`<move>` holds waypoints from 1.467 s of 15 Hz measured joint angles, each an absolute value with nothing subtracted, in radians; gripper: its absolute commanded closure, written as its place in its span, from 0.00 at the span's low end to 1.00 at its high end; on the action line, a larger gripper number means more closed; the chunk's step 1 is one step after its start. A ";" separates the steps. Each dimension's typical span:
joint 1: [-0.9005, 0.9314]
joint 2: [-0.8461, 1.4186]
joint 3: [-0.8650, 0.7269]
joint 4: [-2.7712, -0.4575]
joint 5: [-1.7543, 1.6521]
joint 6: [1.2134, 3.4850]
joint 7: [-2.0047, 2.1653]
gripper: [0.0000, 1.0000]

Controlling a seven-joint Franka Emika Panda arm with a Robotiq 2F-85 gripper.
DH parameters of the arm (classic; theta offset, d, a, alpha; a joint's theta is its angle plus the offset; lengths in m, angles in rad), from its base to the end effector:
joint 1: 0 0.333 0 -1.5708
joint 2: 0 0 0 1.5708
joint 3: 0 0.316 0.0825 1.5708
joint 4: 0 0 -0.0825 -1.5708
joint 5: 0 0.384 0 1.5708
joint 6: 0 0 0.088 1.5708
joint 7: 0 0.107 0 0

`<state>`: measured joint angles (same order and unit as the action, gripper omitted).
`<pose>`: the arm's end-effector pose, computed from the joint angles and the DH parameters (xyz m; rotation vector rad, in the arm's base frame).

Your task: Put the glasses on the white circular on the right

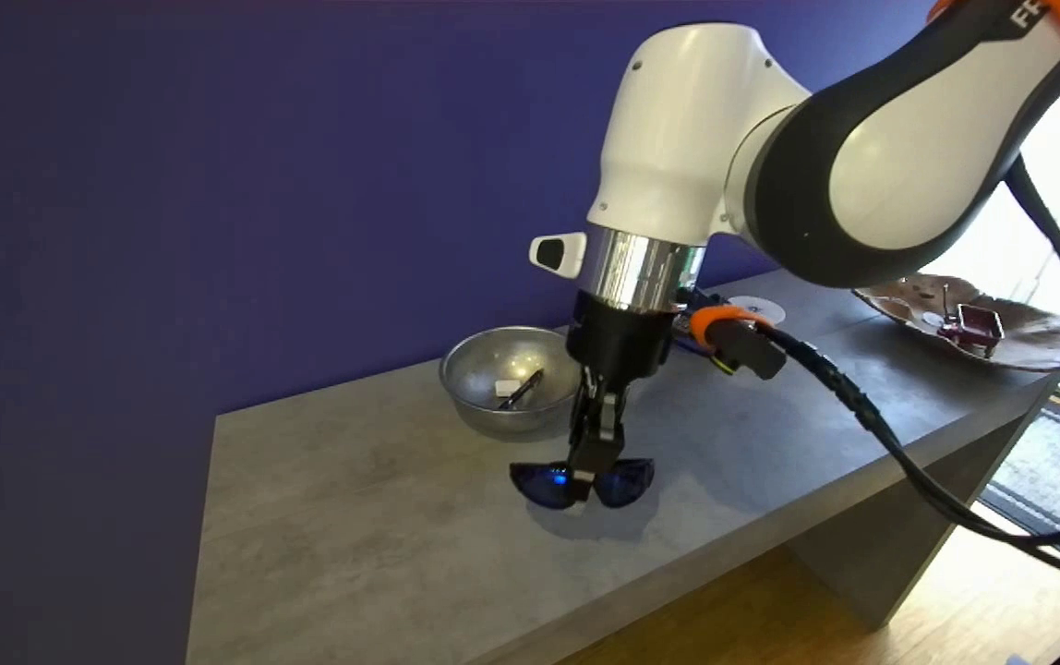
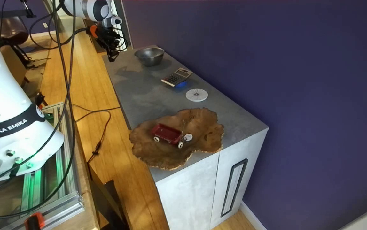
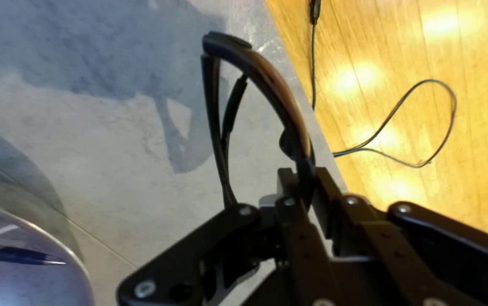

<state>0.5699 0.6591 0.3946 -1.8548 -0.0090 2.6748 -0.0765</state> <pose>0.3929 0.5318 0.2073 -2.5329 -1.2997 -0.1311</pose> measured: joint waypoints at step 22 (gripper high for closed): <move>0.480 0.220 0.219 -2.430 -0.005 2.905 0.341 0.95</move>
